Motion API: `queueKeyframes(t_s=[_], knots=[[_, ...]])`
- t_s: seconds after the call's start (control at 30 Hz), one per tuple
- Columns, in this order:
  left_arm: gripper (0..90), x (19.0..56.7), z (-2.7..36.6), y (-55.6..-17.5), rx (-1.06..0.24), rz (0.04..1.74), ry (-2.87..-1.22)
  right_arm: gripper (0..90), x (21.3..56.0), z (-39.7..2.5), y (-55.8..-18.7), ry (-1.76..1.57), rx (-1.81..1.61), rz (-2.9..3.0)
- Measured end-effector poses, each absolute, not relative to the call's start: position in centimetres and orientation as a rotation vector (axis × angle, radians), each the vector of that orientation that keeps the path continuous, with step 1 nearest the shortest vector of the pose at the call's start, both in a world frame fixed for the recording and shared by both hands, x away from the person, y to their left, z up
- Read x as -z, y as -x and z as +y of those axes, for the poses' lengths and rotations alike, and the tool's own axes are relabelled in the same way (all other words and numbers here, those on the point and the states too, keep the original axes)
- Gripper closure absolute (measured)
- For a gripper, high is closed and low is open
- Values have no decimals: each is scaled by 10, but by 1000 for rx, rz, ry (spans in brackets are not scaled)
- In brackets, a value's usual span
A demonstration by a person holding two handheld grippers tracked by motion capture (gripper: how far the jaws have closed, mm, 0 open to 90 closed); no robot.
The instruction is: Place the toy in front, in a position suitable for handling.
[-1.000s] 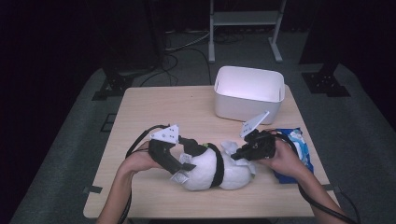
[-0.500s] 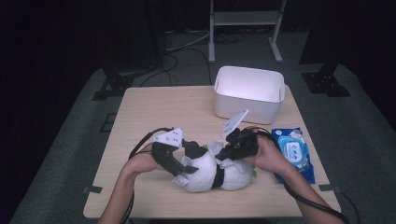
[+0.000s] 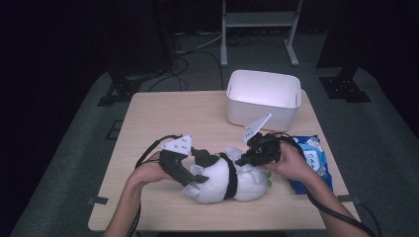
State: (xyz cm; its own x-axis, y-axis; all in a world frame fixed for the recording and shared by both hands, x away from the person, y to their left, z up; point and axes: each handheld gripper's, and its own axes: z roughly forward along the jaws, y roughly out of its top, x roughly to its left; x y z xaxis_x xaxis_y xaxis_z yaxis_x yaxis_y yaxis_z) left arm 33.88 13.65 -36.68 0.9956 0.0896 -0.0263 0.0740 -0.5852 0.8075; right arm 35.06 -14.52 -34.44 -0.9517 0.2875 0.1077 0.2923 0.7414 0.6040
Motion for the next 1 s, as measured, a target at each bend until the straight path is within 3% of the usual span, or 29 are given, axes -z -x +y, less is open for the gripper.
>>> queueKeyframes(t_s=[0.6,1.0], knots=[[184,367,137,-336,-27,105,-2213,833,350,-199,-347,663,1020,-2906],[183,368,137,-334,-34,90,-2220,833,338,-158,-351,542,1003,-2950]])
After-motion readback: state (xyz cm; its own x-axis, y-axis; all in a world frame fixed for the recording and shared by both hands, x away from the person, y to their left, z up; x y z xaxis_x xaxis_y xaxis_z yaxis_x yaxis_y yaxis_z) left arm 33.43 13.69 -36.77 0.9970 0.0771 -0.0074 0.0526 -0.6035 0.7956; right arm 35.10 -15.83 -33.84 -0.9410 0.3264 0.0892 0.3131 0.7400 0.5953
